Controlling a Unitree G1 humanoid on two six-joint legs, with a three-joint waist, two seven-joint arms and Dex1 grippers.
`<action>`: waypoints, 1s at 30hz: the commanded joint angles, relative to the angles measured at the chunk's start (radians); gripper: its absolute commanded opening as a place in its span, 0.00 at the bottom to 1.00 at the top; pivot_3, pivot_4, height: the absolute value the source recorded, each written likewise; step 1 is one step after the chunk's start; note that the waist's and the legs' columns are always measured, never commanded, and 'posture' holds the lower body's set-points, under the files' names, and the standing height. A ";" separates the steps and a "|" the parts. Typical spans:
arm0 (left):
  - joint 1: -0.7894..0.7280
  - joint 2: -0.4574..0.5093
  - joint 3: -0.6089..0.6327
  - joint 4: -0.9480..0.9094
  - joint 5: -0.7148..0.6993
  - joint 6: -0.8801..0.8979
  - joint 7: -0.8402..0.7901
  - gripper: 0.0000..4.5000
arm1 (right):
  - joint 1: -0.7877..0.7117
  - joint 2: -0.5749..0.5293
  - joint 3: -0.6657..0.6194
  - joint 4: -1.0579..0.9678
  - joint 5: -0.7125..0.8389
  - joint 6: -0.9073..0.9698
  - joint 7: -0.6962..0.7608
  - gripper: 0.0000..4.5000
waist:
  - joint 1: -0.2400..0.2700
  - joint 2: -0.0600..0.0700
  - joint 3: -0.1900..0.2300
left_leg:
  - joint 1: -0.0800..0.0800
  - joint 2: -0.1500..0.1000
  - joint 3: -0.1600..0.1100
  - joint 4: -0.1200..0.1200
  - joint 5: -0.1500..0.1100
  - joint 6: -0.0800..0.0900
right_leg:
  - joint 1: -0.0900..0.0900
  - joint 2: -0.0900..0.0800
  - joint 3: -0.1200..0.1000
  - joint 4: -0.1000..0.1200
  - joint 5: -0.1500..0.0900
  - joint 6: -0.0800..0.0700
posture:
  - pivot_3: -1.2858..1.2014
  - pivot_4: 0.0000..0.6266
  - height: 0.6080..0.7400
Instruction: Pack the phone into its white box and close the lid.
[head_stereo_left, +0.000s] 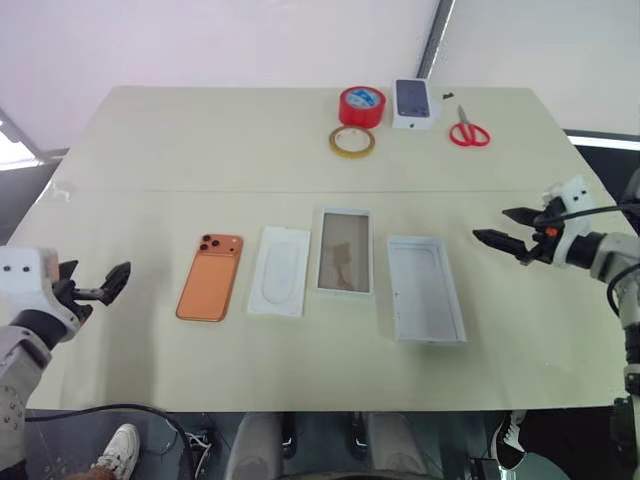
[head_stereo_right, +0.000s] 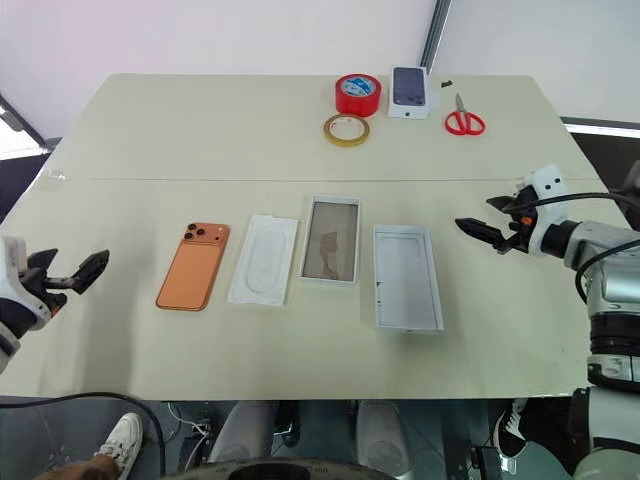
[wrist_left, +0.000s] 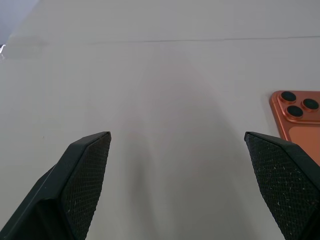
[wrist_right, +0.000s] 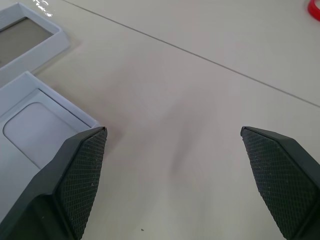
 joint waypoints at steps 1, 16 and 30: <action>-0.005 0.005 0.018 -0.034 -0.008 -0.003 0.004 1.00 | -0.032 0.001 -0.002 0.005 -0.003 -0.024 0.002 0.99 | 0.000 0.000 0.000 | 0.000 0.000 0.000 0.000 0.000 0.000 | 0.000 0.000 0.000 0.000 0.000 0.000 | 0.52 0.24 1.00; -0.150 0.040 -0.141 -0.075 -0.062 0.092 -0.013 1.00 | 0.007 0.037 0.124 -0.345 0.021 0.036 0.049 0.99 | 0.003 0.000 0.000 | 0.000 0.001 -0.001 0.007 0.000 0.000 | 0.002 0.001 -0.001 0.005 0.000 0.000 | 0.52 0.24 1.00; -0.454 -0.151 -0.312 -0.027 -0.344 0.647 0.180 1.00 | 0.073 0.111 0.304 -0.720 0.033 0.107 0.017 0.99 | 0.008 -0.001 0.000 | 0.001 0.001 -0.003 0.016 0.001 0.005 | 0.006 0.004 -0.004 0.010 0.000 0.001 | 0.52 0.24 1.00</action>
